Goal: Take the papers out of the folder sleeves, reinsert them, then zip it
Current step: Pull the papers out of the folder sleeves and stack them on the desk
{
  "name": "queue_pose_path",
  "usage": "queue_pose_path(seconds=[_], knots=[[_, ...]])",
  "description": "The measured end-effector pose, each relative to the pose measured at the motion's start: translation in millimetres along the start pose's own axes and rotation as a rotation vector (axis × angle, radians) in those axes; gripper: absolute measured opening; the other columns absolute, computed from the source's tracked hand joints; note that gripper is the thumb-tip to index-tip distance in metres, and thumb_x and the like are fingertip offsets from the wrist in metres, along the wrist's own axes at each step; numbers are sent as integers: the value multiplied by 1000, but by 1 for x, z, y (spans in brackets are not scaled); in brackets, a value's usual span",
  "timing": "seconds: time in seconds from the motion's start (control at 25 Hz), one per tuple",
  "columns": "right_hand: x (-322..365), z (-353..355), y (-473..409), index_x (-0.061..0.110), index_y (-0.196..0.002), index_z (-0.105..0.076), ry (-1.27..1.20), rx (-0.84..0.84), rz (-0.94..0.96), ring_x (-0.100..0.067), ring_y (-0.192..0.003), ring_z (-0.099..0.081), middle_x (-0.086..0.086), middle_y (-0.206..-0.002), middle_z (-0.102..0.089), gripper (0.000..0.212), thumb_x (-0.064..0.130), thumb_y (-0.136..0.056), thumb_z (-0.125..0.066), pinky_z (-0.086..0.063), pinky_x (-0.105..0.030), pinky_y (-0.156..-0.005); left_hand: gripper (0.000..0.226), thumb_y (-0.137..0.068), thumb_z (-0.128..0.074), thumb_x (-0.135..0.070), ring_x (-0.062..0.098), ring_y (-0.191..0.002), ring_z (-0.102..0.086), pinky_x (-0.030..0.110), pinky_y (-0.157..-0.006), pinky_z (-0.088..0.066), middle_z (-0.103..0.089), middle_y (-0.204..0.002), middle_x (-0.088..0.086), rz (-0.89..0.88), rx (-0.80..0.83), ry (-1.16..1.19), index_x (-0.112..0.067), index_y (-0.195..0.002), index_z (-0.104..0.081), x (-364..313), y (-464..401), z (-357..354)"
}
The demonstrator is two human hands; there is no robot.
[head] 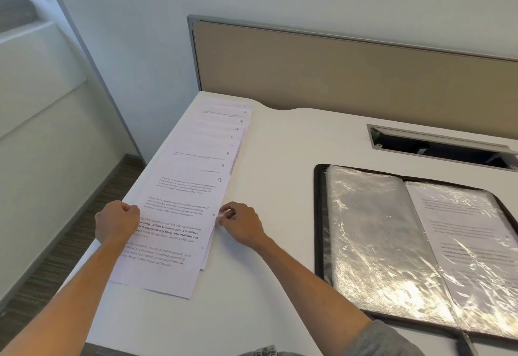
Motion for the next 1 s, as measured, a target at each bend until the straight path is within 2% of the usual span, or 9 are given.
queue_pose_path(seconds=[0.12, 0.28, 0.56, 0.64, 0.72, 0.76, 0.84, 0.92, 1.0], knots=[[-2, -1, -3, 22, -111, -65, -12, 33, 10, -15, -87, -65, 13, -77, -63, 30, 25, -82, -66, -51, -33, -83, 17, -92, -54, -14, 25, -71, -54, 37, -62, -42, -58, -72, 11, 11, 5, 2, -6, -79, -58, 1, -2, -2], [-2, -1, -2, 20, -114, -64, -19, 43, 33, -16, -93, -64, 12, -82, -64, 32, 23, -83, -67, -50, -33, -85, 16, -92, -53, -12, 28, -71, -55, 40, -66, -47, -60, -73, 13, 49, 6, 38, -1, -84, -61, 3, -6, -3], [-7, -1, -3, 15, -116, -64, -88, 85, 44, -19, -88, -64, 6, -85, -65, 32, 24, -85, -69, -51, -37, -89, 16, -90, -53, -9, 32, -77, -54, 46, -78, -49, -58, -76, 17, 94, -35, 53, 3, -83, -60, 4, -11, -4], [-8, 4, -1, 13, -118, -62, -125, 111, 46, -19, -84, -64, 1, -90, -67, 35, 24, -86, -69, -51, -37, -88, 16, -90, -55, -12, 38, -92, -58, 53, -88, -47, -62, -86, 20, 92, -50, 56, 2, -90, -62, 2, -10, -5], [-13, 18, 2, 16, -120, -61, -124, 115, 50, -20, -84, -65, 1, -95, -68, 37, 28, -86, -69, -51, -36, -86, 31, -90, -58, -20, 44, -115, -49, 58, -101, -36, -59, -116, 25, 90, -67, -14, 0, -113, -58, -3, -4, -3], [-16, 29, 5, 19, -120, -62, -105, 97, 60, -19, -85, -66, 4, -97, -69, 37, 31, -86, -68, -51, -35, -85, 42, -90, -60, -24, 44, -123, -43, 60, -104, -29, -52, -128, 26, 66, -74, -73, -1, -124, -52, -7, 0, -3], [-25, 57, 15, 25, -117, -63, -83, 40, 85, -14, -83, -66, 9, -95, -69, 33, 34, -85, -68, -52, -33, -82, 53, -89, -63, -28, 44, -129, -36, 60, -106, -23, -44, -137, 26, -54, -127, -171, -2, -132, -45, -23, 15, -4], [-36, 91, 30, 28, -114, -64, -78, -30, 107, -6, -76, -64, 12, -92, -68, 29, 34, -86, -68, -52, -28, -79, 53, -87, -67, -25, 44, -130, -36, 60, -106, -22, -45, -137, 26, -217, -185, -168, -4, -131, -47, -43, 36, -9], [-53, 129, 48, 29, -111, -65, -88, -108, 114, -1, -71, -62, 12, -89, -68, 24, 31, -87, -68, -52, -22, -74, 48, -85, -69, -19, 42, -128, -39, 59, -105, -26, -48, -135, 23, -390, -174, -110, -5, -127, -51, -67, 62, -25]])
Point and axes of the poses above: each hand's wrist, its own y-axis away from the middle knuckle, its own z-axis out of the back of the hand, x = y × z, the point moved 7 cm from there along -y, towards the middle knuckle
